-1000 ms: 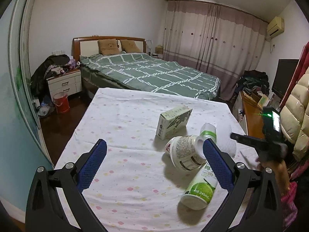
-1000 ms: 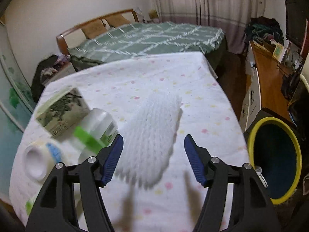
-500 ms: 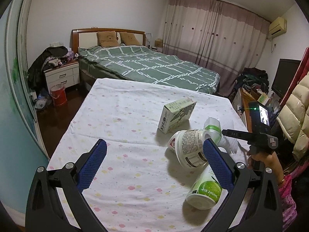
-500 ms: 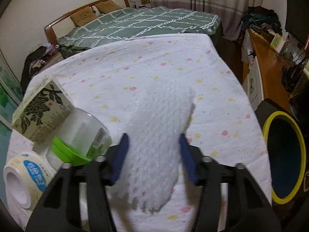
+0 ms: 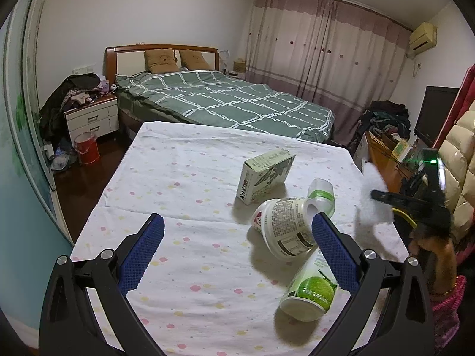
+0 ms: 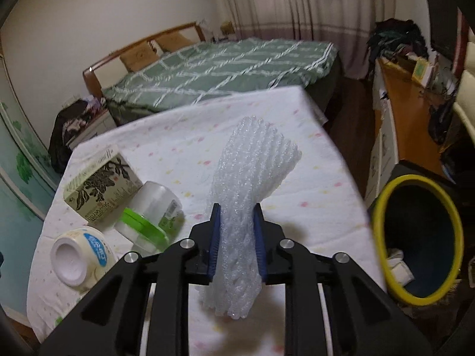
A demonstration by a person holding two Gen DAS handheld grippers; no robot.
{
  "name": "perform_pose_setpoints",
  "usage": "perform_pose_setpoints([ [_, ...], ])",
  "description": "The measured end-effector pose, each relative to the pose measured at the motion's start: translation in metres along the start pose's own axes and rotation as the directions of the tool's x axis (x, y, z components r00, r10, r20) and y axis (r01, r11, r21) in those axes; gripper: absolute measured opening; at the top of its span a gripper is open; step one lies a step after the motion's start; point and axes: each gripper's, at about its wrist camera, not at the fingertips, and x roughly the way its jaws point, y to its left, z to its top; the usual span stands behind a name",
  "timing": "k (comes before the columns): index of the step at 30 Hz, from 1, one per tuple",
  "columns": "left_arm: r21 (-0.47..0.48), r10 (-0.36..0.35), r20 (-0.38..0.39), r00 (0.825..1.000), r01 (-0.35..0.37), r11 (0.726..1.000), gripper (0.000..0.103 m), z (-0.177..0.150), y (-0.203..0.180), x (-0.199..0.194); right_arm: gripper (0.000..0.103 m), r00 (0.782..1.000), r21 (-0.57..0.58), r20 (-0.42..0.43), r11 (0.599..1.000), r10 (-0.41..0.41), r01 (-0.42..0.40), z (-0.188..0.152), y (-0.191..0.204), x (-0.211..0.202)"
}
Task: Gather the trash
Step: 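Carry the foam sleeve over the bin and open the right gripper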
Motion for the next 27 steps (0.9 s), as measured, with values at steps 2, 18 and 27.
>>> perform_pose_setpoints([
  [2, 0.006, -0.005, 0.000, 1.000, 0.005, 1.000, 0.098, 0.000, -0.004, 0.000, 0.020, 1.000, 0.011, 0.023, 1.000, -0.009, 0.009, -0.002, -0.011, -0.013],
  [18, 0.076, -0.036, -0.013, 0.999, 0.037, 0.996, 0.098, -0.001, -0.042, 0.001, 0.024, 0.958, 0.167, 0.059, 0.949, -0.280, 0.267, -0.022, -0.158, -0.049],
  [27, 0.130, -0.059, -0.031, 0.998, 0.062, 0.990, 0.098, 0.000, -0.070, 0.005, 0.042, 0.947, 0.223, 0.030, 0.926, -0.319, 0.305, -0.034, -0.195, -0.041],
])
